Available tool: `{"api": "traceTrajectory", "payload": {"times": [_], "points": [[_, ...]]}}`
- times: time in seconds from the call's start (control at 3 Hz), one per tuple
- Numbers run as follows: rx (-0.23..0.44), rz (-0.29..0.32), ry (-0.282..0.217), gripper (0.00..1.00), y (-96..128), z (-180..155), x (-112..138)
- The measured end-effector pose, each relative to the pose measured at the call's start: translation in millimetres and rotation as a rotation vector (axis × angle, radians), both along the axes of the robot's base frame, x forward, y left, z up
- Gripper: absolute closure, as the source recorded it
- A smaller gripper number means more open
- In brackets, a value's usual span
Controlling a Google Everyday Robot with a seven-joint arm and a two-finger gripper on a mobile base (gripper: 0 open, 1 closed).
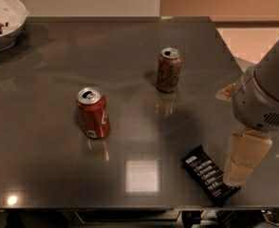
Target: Move rxbar chocolate near orange can
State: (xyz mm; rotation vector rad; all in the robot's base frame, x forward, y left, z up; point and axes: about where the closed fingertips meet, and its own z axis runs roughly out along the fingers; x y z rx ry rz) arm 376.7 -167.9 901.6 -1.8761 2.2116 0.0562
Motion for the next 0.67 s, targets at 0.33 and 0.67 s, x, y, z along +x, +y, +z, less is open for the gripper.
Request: {"api": "traceTrajectory", "payload": {"times": [0.33,0.67], "points": [[0.006,-0.079,0.033,0.00,-0.4,-20.2,-5.9],[-0.007,-0.183,0.057,0.00,-3.3,-38.6,-14.0]]}}
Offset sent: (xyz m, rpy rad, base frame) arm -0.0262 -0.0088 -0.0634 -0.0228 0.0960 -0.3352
